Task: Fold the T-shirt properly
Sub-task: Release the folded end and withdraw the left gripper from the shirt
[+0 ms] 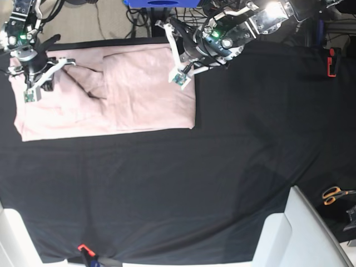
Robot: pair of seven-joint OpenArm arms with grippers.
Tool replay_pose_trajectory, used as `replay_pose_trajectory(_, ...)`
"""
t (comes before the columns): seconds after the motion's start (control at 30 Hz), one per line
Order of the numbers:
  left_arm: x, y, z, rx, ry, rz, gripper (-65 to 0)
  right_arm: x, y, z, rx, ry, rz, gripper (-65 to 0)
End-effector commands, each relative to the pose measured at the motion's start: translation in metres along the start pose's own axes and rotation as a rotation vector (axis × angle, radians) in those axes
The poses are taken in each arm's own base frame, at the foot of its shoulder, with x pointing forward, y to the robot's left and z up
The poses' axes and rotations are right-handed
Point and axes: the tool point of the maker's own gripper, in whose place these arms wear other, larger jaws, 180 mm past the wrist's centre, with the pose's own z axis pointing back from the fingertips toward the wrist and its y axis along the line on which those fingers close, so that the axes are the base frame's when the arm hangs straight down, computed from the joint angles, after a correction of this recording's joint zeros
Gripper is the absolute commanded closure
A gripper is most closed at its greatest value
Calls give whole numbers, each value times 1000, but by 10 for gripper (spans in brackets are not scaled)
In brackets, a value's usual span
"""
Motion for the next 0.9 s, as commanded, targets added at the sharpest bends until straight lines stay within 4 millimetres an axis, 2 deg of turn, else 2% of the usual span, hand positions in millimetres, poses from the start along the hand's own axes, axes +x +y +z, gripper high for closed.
replay_pose_trajectory(0.0,5,2,4,5,-18,-3,0,9,-4,2,-7,-35,5,-2)
replay_pose_trajectory(0.2,17,7,6,13,-44,-9,0,9,-5,2,-9,-35,5,-2)
replay_pose_trajectory(0.3,27,20,5,41,-66,33,0,9,-5,2,-9,-35,5,-2)
replay_pose_trajectory(0.37,33,25,1,52,-72,68,0,9,-5,2,-9,-35,5,-2)
replay_pose_trajectory(0.47,33,33,-8,75,-49,71,0,9,-5,2,-9,-35,5,-2)
replay_pose_trajectory(0.6,15,29,-18,78,8,29,0,10,-5,2,-9,-38,5,-2)
replay_pose_trajectory(0.7,11,25,-17,70,16,17,0,11,-5,2,-11,-40,4,-2)
replay_pose_trajectory(0.87,-8,44,-15,107,56,9,0,11,-5,2,-11,-40,4,-2)
